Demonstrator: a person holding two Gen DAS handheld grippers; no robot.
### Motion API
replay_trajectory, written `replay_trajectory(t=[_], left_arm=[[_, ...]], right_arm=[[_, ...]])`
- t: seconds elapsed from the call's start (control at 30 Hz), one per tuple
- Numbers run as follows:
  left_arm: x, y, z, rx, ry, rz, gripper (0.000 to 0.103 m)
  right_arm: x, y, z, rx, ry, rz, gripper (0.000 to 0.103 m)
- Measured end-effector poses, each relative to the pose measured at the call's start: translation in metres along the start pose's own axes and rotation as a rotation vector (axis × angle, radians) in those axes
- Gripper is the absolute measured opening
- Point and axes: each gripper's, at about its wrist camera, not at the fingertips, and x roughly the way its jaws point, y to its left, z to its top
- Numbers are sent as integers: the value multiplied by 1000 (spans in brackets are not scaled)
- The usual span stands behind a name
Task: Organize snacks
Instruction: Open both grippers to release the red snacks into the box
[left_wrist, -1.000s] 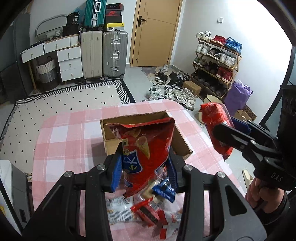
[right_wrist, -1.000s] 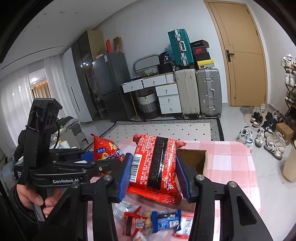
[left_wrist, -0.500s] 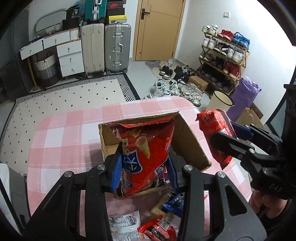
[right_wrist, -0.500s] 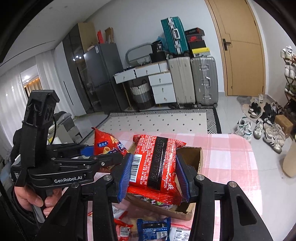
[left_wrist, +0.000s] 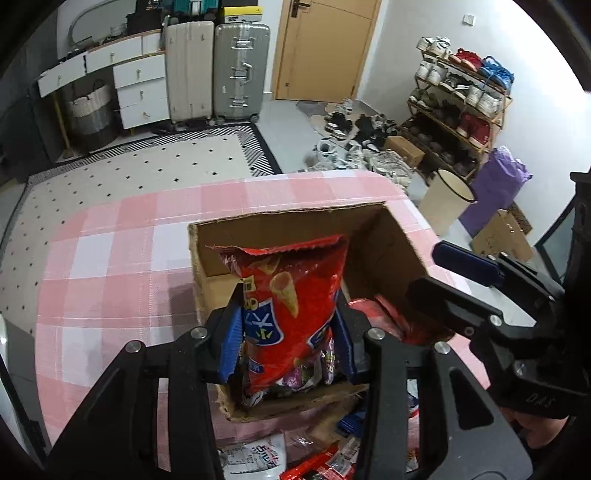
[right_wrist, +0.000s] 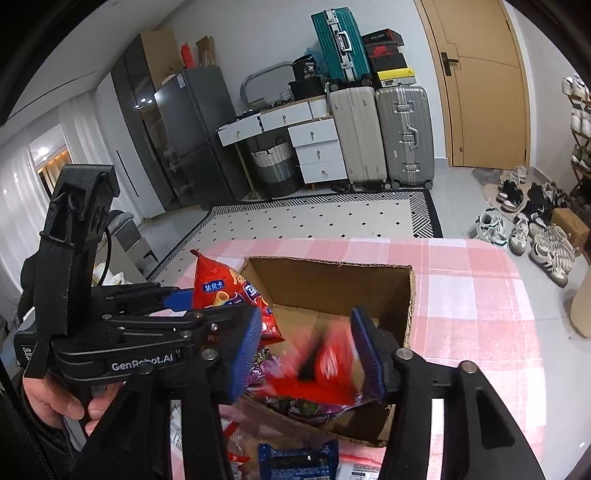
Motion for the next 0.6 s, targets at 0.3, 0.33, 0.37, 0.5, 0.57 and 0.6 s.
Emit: replay_trajectory(t=[0.3, 0.33, 0.37, 0.5, 0.57, 0.6], left_arm=[[-19, 7, -9, -16, -41, 4, 79], [-22, 7, -9, -19, -47, 0, 79], [-27, 6, -11, -18, -52, -3, 79], [-42, 7, -15, -26, -73, -2, 79], [-54, 4, -19, -28, -86, 9, 79], [-60, 1, -19, -29, -92, 14, 79]], right_arm=[[-27, -5, 3, 4, -66, -17, 68], [-30, -4, 4, 0, -72, -18, 68], [-35, -2, 3, -4, -79, -20, 68], [-53, 1, 6, -13, -113, -19, 68], [-61, 5, 7, -19, -125, -19, 71], [-65, 8, 6, -24, -132, -18, 73]])
